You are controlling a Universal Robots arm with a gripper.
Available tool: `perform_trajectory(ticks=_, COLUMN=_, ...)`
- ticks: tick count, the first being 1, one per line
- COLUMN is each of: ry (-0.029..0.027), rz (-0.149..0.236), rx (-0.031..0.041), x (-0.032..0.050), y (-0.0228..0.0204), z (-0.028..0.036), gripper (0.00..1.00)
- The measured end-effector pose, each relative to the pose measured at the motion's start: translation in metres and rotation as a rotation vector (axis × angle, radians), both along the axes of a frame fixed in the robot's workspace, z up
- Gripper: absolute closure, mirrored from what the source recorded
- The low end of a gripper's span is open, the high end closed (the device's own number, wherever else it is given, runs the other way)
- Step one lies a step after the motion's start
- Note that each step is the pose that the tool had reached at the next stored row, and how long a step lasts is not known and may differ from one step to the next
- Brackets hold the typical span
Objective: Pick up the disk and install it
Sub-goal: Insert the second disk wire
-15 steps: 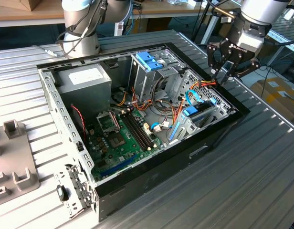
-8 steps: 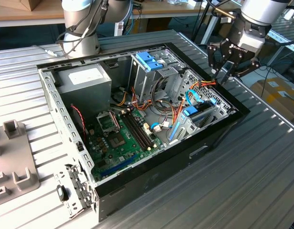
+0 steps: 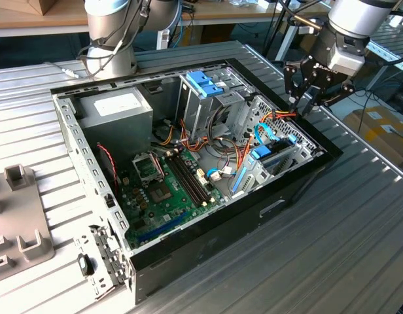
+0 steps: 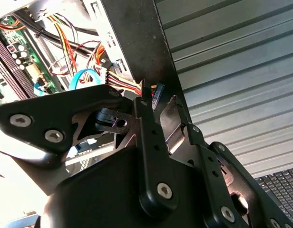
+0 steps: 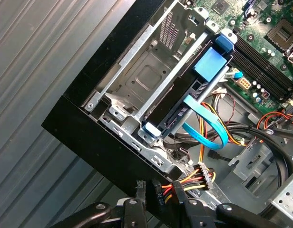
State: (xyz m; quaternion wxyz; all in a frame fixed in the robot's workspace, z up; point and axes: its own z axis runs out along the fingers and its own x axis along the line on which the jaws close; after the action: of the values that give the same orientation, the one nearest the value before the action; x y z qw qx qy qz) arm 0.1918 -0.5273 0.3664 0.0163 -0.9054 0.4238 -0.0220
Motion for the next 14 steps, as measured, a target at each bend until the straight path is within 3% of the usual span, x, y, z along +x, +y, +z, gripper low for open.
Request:
perform_trajectory(ticks=9, ry=0.0, rz=0.0, rx=0.0, x=0.0, y=0.0001, z=0.0, gripper=0.64)
perform_trajectory(ticks=11, ry=0.0, rz=0.0, rx=0.0, x=0.0, y=0.0001, z=0.0, gripper=0.66)
perform_trajectory(ticks=12, ry=0.0, rz=0.0, rx=0.0, x=0.0, y=0.0001, z=0.0, gripper=0.73)
perform_trajectory(ticks=14, ry=0.0, rz=0.0, rx=0.0, x=0.0, y=0.0002, z=0.0, gripper=0.73)
